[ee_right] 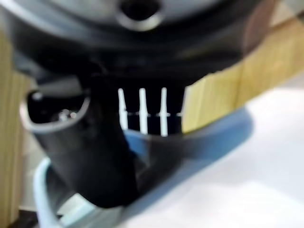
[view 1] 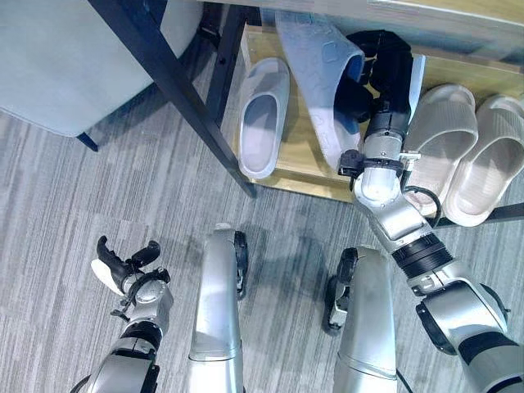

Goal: Arrange the slippers neatly on the shoe rack.

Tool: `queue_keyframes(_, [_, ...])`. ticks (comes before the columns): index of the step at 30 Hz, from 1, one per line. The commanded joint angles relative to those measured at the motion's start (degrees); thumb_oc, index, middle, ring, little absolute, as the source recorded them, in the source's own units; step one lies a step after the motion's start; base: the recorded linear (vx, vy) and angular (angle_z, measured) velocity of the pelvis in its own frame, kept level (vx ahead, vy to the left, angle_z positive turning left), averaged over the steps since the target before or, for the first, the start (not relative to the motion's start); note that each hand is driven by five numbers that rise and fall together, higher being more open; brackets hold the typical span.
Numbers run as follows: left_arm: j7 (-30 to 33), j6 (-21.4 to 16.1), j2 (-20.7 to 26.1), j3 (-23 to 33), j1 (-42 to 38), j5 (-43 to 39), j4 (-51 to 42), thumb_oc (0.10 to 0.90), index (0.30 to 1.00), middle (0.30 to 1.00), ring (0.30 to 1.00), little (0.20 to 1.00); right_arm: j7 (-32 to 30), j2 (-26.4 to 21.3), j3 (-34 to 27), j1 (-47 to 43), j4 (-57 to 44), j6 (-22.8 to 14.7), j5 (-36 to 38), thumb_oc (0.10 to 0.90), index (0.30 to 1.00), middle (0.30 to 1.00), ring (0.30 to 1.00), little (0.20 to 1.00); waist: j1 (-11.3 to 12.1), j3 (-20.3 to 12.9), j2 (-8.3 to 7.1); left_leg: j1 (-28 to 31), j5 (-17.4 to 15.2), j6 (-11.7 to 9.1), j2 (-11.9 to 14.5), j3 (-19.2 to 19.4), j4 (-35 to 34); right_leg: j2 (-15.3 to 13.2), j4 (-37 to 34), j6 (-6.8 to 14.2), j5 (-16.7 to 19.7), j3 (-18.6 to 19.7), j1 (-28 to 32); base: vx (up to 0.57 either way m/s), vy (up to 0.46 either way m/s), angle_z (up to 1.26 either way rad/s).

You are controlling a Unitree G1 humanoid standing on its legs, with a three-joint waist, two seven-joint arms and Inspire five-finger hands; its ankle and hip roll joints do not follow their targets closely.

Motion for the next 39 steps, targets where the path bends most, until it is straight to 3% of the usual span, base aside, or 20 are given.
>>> queue_keyframes(1, [5.1, -2.3, 5.0, 0.2, -0.2, 2.0, -0.1, 0.8, 0.9, 0.9, 0.9, 0.9, -2.7, -0.1, -2.1, -11.2, -10.1, -4.8, -1.7, 0.4, 0.3, 0.3, 0.3, 0.3, 1.2, 2.8, -1.52, 5.7, -13.8, 4.8, 0.1, -2.2, 7.7, 0.8, 0.7, -4.2, 4.8, 3.8, -0.9, 0.0, -0.01, 0.09])
queue_keyframes(3, [5.7, -2.0, 6.2, -0.2, 0.0, 3.0, -1.5, 0.8, 0.9, 0.9, 0.9, 0.9, -3.8, -1.8, -1.9, -13.7, -9.6, -4.8, -1.9, 0.4, 0.3, 0.3, 0.3, 0.3, 0.8, 5.9, -1.51, 5.7, -14.7, 4.5, 0.0, -1.9, 10.7, 1.0, 4.1, -4.5, 4.3, 4.9, -1.2, -0.02, 0.018, 0.07])
queue_keyframes(14, [7.8, -2.6, 4.7, -1.4, 1.8, 3.7, -0.6, 0.8, 0.9, 0.9, 0.9, 0.9, -5.8, 0.2, -4.6, -9.8, -12.7, -8.0, -0.4, 0.4, 0.3, 0.3, 0.3, 0.3, 0.7, 6.0, -1.21, 5.7, -14.3, 5.1, 0.1, -1.4, 9.9, 1.0, 0.5, -4.3, 6.2, 3.5, -1.3, -0.01, 0.023, 0.01])
queue_keyframes(23, [9.1, -1.2, 4.9, -3.0, -2.1, 5.2, 1.3, 0.8, 0.9, 0.9, 0.9, 0.9, -8.1, 2.7, -3.7, -9.7, -11.2, -4.0, -3.3, 0.4, 0.3, 0.3, 0.3, 0.3, 0.4, 6.0, -1.75, 5.7, -14.1, 4.6, 0.6, -1.7, 10.2, 0.9, -0.4, -4.1, 7.0, 3.0, -1.3, 0.0, 0.004, -0.03])
queue_keyframes(25, [9.5, -0.1, 5.7, -3.3, -3.7, 5.8, 1.4, 0.8, 0.9, 0.9, 0.9, 0.9, -10.1, 3.5, -3.8, -10.5, -8.4, -1.6, -5.5, 0.4, 0.3, 0.3, 0.3, 0.3, 0.4, 6.0, -1.97, 5.7, -14.1, 4.4, 0.6, -2.0, 10.4, 0.9, -0.4, -4.2, 6.9, 3.0, -1.3, 0.0, 0.0, 0.0])
queue_keyframes(39, [8.8, 1.0, 5.2, -4.5, -4.3, 5.5, 2.8, 0.8, 0.9, 0.9, 0.9, 0.9, -8.8, 5.8, -1.2, -9.3, -0.3, -0.9, -1.6, 0.4, 0.3, 0.3, 0.3, 0.3, 0.8, 6.0, -2.02, 5.7, -14.0, 4.1, 0.2, -2.2, 10.7, 0.7, -0.1, -4.5, 7.0, 2.9, -1.3, 0.0, 0.0, -0.01])
